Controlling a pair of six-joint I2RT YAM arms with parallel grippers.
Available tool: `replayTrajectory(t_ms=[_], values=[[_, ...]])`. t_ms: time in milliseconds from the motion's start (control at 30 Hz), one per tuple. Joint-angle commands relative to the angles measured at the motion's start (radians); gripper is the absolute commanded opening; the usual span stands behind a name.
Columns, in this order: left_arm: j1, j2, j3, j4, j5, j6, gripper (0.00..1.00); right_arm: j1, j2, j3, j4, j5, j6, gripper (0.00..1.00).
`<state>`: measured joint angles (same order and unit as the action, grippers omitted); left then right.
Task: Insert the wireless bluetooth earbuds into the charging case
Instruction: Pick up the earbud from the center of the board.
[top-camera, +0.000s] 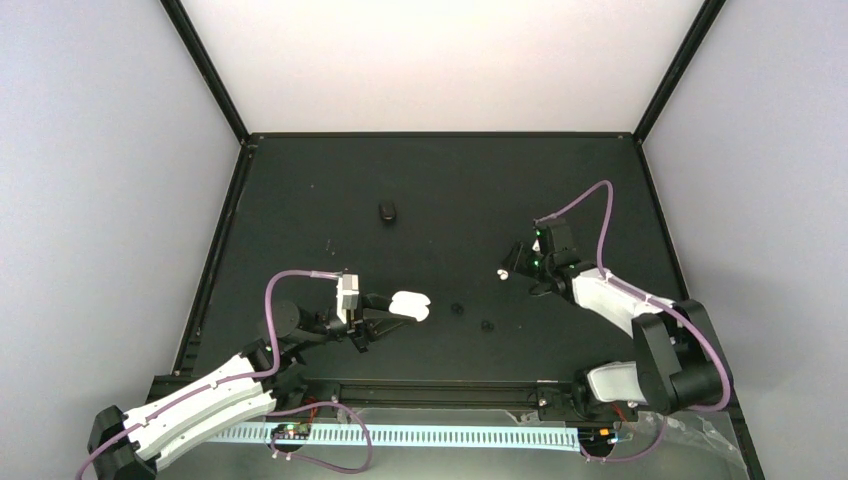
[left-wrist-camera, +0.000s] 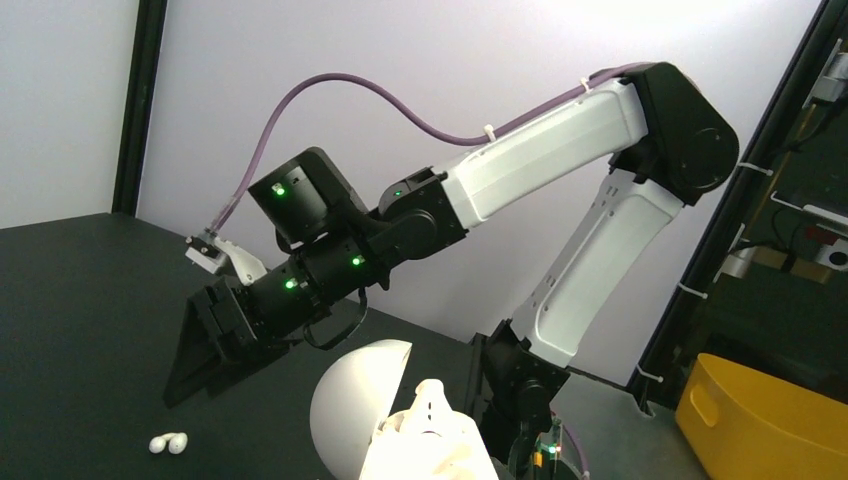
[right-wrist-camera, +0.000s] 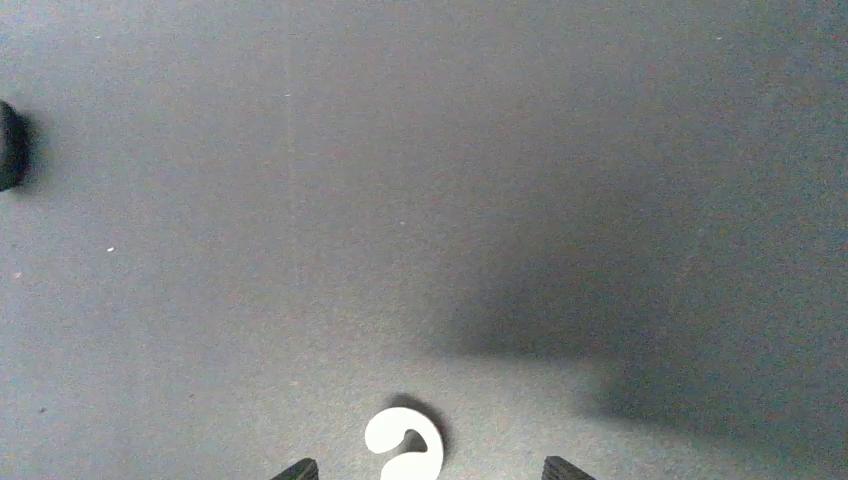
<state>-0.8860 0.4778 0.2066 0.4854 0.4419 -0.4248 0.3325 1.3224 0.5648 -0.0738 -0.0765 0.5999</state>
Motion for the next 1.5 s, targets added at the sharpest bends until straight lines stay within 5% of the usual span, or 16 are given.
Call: replayTrajectory(t_ms=[0, 1467], values=[[-0.007, -0.005, 0.011, 0.020, 0.012, 0.011, 0.02, -0.013, 0.054, 0.044, -0.043, 0.040, -0.043, 0.56], [-0.007, -0.017, -0.006, 0.028, 0.005, 0.006, 0.02, 0.054, 0.147, 0.040, -0.033, 0.022, -0.094, 0.39]])
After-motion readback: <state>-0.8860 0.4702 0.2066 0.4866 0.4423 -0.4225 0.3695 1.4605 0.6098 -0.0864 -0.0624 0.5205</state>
